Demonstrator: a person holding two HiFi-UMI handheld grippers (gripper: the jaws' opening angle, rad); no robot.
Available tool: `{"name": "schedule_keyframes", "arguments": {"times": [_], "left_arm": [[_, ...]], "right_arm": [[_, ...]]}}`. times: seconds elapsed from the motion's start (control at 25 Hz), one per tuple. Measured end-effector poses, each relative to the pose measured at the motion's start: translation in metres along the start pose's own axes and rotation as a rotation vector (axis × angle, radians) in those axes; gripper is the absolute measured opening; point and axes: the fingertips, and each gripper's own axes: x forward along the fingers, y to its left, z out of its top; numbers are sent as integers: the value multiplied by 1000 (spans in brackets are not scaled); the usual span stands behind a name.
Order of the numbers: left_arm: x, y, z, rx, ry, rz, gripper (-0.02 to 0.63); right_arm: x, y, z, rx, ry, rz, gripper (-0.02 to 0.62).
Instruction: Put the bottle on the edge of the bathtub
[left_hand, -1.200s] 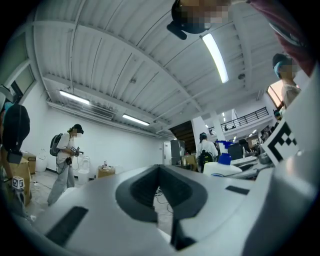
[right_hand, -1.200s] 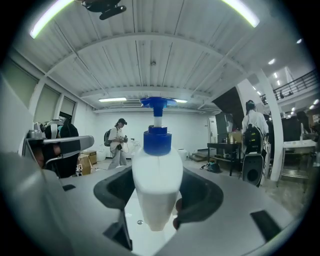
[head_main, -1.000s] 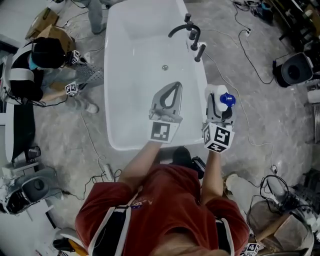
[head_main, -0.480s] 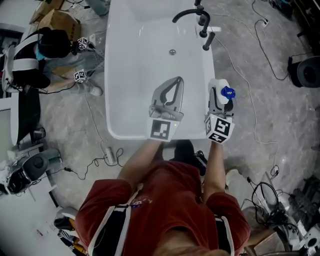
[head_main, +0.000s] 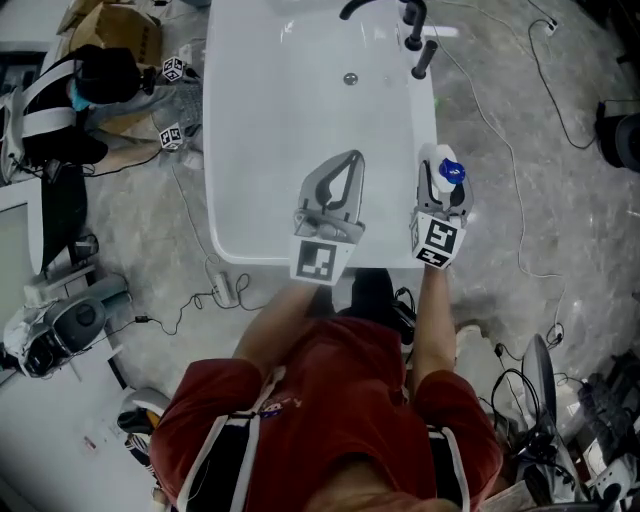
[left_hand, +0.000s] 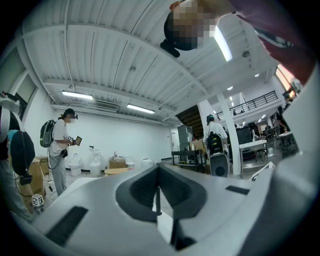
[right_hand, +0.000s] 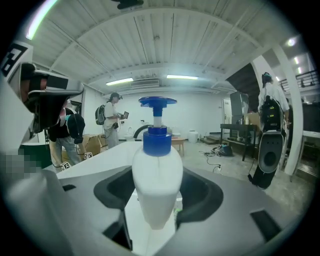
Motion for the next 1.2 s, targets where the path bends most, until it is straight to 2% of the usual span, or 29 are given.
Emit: {"name": "schedule_keyframes", "arguments": {"times": [0.36,0.88,1.0,1.2], "left_arm": [[9,-7,-37,22,71,16,15],[0,-1,-60,45,122,21,15],[-3,5,-59,33,125,43,15],[-4,5,-59,46,130,35,15]], "right_arm": [[40,-25,-56,12,46,11,268],[65,-22,-111,2,120,6,268],[63,-21,-116,11,129,7,268],[63,-16,-112,-3,103,22,268]]}}
